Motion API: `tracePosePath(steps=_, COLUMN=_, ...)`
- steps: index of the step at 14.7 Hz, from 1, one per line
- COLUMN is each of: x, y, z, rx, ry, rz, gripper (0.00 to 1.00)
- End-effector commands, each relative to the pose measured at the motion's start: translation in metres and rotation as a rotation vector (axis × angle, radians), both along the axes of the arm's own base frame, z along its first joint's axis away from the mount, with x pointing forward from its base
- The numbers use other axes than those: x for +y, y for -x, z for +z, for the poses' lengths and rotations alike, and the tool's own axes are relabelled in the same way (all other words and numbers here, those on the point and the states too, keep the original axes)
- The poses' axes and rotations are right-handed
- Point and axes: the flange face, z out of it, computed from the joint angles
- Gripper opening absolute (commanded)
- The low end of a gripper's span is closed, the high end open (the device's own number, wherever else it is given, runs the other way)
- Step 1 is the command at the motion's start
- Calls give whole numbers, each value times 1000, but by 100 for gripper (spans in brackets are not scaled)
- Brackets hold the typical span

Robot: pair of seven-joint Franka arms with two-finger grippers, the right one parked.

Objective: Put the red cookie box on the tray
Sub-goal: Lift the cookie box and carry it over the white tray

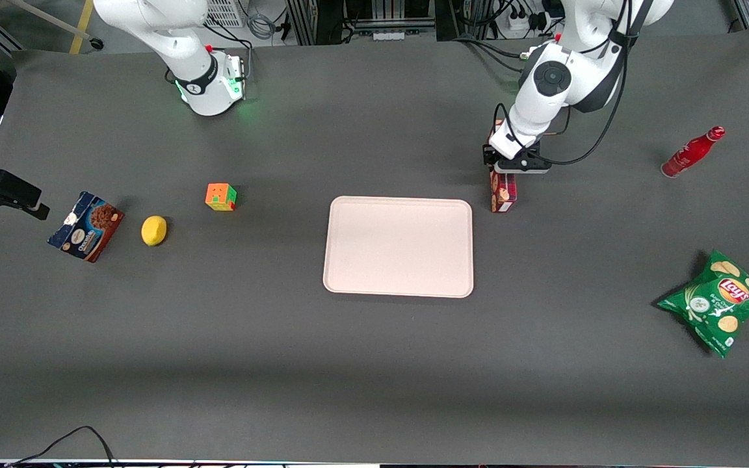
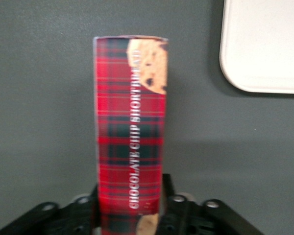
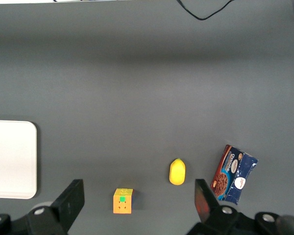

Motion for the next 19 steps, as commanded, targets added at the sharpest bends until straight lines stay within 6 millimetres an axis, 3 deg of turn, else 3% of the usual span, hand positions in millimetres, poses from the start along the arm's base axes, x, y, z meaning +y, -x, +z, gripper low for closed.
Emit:
tracePosePath(steps=1, x=12, y=18, z=-4, rx=-16, ry=1, rz=-31, gripper=35)
tracePosePath(steps=4, x=9, y=12, z=1, rx=-22, ry=8, rz=-26, gripper=22)
tracePosePath(steps=6, x=4, y=1, z=16, rx=4, ry=6, rz=-19, gripper=13)
tracePosePath(steps=9, x=-8, y=-32, z=77, rx=77, ry=5, rz=-1, gripper=9)
tracePosePath(steps=14, x=-58, y=-96, z=192, rx=25, ry=77, rz=-11, gripper=9)
tracePosePath(steps=17, x=-86, y=-134, z=234, rx=-12, ry=117, rz=-12, gripper=10)
tracePosePath(steps=19, x=-108, y=-165, z=250, rx=24, ry=110, rz=-25, gripper=10)
